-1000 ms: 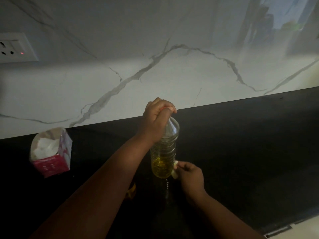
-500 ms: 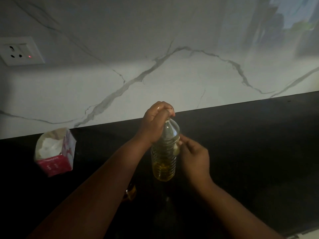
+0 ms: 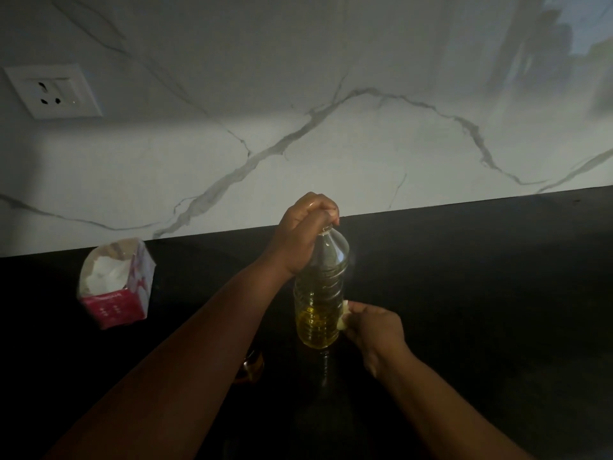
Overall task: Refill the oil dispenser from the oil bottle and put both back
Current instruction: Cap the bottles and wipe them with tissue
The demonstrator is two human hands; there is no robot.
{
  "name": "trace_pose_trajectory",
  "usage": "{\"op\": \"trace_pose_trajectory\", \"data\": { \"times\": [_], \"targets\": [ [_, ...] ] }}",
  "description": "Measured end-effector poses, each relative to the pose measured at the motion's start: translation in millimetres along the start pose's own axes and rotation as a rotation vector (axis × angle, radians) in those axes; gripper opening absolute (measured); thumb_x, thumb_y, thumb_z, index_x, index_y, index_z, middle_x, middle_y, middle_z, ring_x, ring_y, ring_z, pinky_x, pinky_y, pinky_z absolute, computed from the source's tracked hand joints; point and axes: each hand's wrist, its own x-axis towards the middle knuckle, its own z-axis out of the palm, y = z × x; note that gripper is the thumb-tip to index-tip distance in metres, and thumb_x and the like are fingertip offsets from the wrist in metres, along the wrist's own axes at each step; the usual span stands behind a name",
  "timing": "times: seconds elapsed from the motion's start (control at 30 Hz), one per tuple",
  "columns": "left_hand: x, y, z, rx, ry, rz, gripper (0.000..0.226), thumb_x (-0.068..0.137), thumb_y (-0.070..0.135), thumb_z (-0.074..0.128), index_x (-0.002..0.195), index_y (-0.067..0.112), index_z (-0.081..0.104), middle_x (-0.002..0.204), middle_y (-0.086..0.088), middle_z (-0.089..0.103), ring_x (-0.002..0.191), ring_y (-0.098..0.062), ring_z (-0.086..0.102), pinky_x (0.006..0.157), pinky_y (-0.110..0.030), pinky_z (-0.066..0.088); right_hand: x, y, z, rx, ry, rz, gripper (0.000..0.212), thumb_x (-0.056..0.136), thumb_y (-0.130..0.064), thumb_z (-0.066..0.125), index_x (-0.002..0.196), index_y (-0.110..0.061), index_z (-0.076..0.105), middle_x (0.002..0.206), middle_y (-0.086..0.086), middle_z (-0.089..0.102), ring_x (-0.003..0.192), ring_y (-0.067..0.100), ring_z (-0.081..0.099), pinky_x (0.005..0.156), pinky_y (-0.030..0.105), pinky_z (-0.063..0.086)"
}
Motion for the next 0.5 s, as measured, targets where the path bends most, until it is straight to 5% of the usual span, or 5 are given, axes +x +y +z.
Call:
{"op": "trace_pose_trajectory", "data": {
  "times": [0.13, 0.23, 0.37, 0.5],
  "targets": [
    [4, 6, 2, 0.030, -0.042, -0.016, 0.034, 0.075, 0.059, 0.057, 0.067, 0.027, 0.059, 0.071, 0.018, 0.056, 0.073, -0.001, 0.055, 0.081, -0.027, 0.043, -30, -47, 5, 0.037, -0.103, -0.297, 0.021, 0.087, 0.010, 0.054, 0.090, -0.001, 0.071, 0.083, 0.015, 0.074, 0.072, 0.021, 0.071, 0.063, 0.028, 0.060],
    [5, 9, 5, -0.002, -0.168, -0.021, 0.026, 0.075, 0.054, 0.062, 0.062, 0.032, 0.063, 0.068, 0.015, 0.057, 0.072, -0.004, 0.056, 0.081, -0.030, 0.043, -43, -64, 3, 0.077, -0.096, -0.465, 0.018, 0.088, 0.004, 0.060, 0.099, -0.002, 0.072, 0.087, 0.012, 0.075, 0.074, 0.018, 0.072, 0.058, 0.022, 0.057],
    [6, 9, 7, -0.061, -0.198, 0.028, 0.028, 0.076, 0.040, 0.060, 0.060, 0.017, 0.065, 0.075, 0.005, 0.060, 0.080, -0.015, 0.060, 0.086, -0.040, 0.046, -47, -49, -2, -0.108, -0.042, -0.698, 0.020, 0.090, -0.004, 0.059, 0.100, -0.015, 0.072, 0.080, -0.010, 0.074, 0.074, 0.001, 0.069, 0.060, 0.013, 0.053],
    [3, 3, 9, 0.008, -0.060, 0.056, 0.025, 0.077, 0.043, 0.049, 0.074, 0.026, 0.067, 0.092, 0.006, 0.060, 0.097, -0.014, 0.059, 0.092, -0.035, 0.046, -27, -8, -7, -0.264, -0.010, -0.646, 0.025, 0.092, -0.007, 0.056, 0.101, -0.023, 0.072, 0.087, -0.010, 0.075, 0.079, 0.003, 0.070, 0.068, 0.020, 0.057]
  ]
}}
